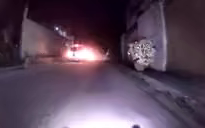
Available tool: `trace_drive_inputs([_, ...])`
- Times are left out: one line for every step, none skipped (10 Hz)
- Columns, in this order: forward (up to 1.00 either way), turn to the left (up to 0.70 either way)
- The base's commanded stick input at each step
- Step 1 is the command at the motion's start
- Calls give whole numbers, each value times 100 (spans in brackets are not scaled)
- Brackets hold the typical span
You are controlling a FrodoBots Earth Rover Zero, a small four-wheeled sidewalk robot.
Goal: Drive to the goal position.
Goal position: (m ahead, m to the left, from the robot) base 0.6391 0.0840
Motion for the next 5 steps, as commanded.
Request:
trace_drive_inputs([70, 0])
trace_drive_inputs([70, 0])
trace_drive_inputs([70, 0])
trace_drive_inputs([70, 0])
trace_drive_inputs([70, 0])
